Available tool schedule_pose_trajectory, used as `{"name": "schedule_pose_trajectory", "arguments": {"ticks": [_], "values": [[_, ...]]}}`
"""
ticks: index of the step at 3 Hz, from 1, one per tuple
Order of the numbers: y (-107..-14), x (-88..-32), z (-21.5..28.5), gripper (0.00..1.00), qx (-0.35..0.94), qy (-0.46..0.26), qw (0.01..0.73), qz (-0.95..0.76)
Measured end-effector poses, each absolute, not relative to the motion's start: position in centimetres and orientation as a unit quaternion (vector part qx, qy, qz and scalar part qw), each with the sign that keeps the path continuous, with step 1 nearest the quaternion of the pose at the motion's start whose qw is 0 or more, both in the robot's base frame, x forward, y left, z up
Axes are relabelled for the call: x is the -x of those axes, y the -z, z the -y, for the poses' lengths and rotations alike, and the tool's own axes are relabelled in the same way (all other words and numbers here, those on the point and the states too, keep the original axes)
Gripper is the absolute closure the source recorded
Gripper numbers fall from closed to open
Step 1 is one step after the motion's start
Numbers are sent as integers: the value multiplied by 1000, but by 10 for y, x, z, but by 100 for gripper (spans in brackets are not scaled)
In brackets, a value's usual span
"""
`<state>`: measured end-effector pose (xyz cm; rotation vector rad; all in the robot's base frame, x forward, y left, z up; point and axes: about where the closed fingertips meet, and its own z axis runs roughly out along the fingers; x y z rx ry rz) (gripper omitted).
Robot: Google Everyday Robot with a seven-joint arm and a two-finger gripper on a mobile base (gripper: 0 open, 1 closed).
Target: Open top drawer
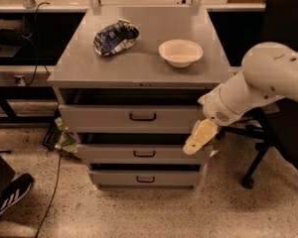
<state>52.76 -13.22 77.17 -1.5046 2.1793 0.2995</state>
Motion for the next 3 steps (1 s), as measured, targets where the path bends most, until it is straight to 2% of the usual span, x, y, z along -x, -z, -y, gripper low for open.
{"name": "schedule_pose_trajectory", "arguments": {"ticks": [3], "values": [[-749,-566,99,0,529,-152,264,-792]]}}
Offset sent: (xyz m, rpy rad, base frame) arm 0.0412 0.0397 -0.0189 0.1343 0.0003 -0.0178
